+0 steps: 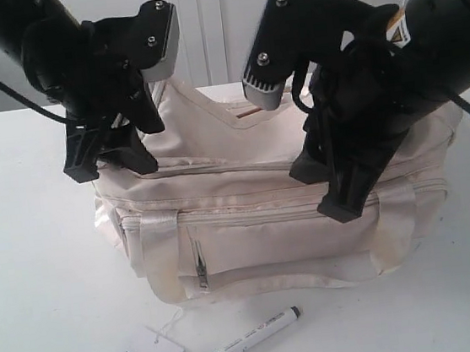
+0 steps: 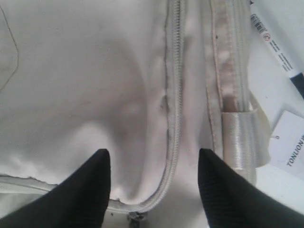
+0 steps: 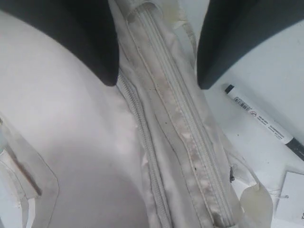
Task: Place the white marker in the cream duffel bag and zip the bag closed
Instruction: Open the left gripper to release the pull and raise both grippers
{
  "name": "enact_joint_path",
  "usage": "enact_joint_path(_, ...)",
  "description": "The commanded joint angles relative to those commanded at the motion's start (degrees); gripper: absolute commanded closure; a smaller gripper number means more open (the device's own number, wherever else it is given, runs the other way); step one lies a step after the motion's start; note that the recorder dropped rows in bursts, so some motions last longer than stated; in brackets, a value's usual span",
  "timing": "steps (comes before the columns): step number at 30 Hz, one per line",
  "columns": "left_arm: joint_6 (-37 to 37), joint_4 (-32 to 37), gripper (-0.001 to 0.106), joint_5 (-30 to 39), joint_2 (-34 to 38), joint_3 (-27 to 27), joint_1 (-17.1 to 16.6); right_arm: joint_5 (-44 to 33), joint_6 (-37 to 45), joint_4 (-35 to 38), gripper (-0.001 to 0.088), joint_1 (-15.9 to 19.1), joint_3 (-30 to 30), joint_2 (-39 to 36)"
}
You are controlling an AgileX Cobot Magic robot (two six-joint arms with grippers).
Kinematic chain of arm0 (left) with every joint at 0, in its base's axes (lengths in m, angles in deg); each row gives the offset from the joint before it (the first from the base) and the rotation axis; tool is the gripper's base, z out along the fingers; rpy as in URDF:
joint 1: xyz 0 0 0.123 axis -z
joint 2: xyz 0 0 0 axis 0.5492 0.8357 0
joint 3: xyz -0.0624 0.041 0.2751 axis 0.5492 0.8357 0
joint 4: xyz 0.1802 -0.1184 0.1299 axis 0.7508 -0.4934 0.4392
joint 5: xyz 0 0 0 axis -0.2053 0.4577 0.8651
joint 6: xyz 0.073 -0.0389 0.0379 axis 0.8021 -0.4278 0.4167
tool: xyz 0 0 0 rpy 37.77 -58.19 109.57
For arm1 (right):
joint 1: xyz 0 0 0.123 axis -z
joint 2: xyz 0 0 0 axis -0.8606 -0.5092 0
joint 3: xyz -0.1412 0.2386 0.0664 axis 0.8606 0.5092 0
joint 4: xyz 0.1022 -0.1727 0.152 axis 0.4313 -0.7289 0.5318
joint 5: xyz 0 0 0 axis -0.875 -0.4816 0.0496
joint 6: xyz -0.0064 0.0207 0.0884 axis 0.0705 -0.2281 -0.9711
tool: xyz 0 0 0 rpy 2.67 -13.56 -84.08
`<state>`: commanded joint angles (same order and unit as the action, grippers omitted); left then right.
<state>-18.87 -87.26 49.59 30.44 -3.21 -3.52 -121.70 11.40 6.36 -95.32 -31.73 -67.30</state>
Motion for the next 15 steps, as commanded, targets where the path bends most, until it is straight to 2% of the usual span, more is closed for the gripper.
enact_joint_path(9, 1.2, 0.0, 0.048, 0.2, 2.6, 0.0, 0.0, 0.7, 0.0, 0.0, 0.038, 0.0, 0.0, 0.0)
enact_joint_path(12, 1.2, 0.0, 0.059, 0.1, 2.6, 0.0, 0.0, 0.7, 0.0, 0.0, 0.038, 0.0, 0.0, 0.0)
enact_joint_path(15, 1.0, -0.1, 0.075, 0.5, 2.6, 0.0, 0.0, 0.7, 0.0, 0.0, 0.038, 0.0, 0.0, 0.0)
